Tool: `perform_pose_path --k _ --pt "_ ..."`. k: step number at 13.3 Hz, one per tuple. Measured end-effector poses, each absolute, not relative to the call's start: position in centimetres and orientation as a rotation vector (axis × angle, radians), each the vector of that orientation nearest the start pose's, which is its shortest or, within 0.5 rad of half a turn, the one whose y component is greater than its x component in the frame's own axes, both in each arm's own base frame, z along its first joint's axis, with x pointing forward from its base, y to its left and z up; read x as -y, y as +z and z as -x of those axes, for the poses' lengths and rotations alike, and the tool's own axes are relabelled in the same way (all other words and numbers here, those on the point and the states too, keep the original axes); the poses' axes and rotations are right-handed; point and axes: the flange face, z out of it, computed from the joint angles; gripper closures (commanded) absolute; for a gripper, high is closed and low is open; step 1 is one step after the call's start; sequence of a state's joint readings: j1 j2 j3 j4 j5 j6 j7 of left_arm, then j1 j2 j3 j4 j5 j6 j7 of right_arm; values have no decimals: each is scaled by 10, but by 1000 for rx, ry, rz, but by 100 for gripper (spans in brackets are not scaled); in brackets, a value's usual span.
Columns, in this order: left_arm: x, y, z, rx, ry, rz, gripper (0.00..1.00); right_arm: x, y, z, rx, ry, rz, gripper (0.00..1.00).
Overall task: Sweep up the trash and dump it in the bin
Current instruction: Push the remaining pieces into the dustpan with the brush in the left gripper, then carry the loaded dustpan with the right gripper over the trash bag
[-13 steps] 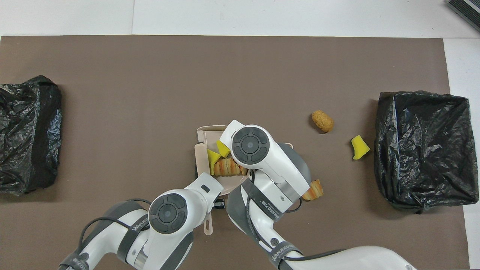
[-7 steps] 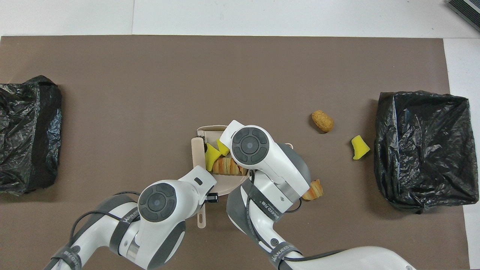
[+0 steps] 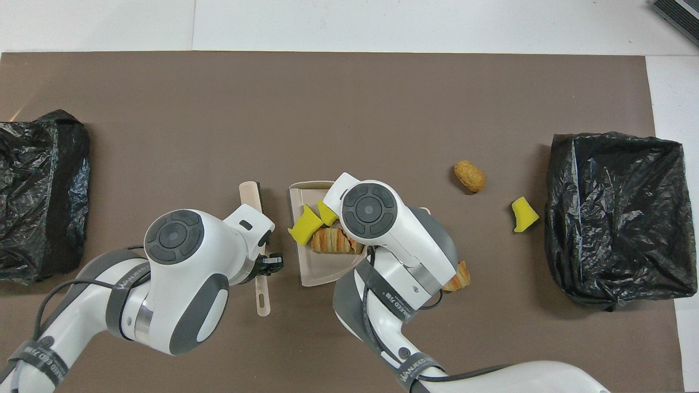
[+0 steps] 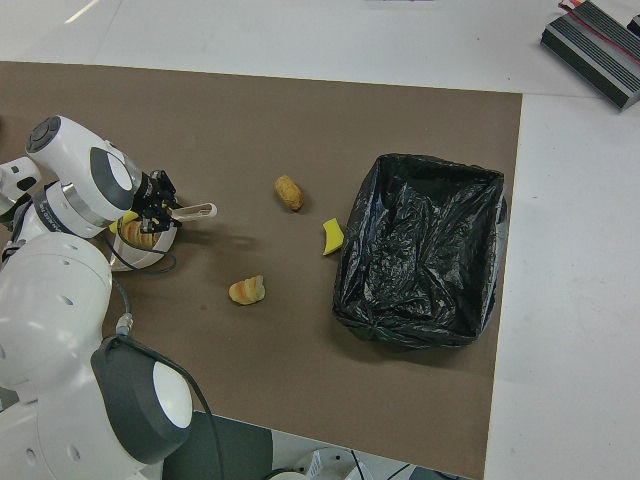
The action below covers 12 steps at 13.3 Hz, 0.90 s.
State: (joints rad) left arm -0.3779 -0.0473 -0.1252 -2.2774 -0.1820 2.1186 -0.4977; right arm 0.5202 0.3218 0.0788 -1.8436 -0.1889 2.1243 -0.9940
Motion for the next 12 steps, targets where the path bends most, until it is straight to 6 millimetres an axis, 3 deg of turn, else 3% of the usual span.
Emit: perform_pose_path --k 3,6,10,12 --pt "246 375 -434 156 310 3186 100 -327 360 -531 -2238 -91 -2020 100" --pt "267 375 -417 124 332 3168 100 -297 386 -540 -2249 -52 -2028 100" --pt "300 374 -380 121 355 3155 100 -234 420 -554 -2297 -42 -2049 100" --pt "315 370 -351 113 367 3152 100 -196 433 -560 -2332 -39 -2063 100"
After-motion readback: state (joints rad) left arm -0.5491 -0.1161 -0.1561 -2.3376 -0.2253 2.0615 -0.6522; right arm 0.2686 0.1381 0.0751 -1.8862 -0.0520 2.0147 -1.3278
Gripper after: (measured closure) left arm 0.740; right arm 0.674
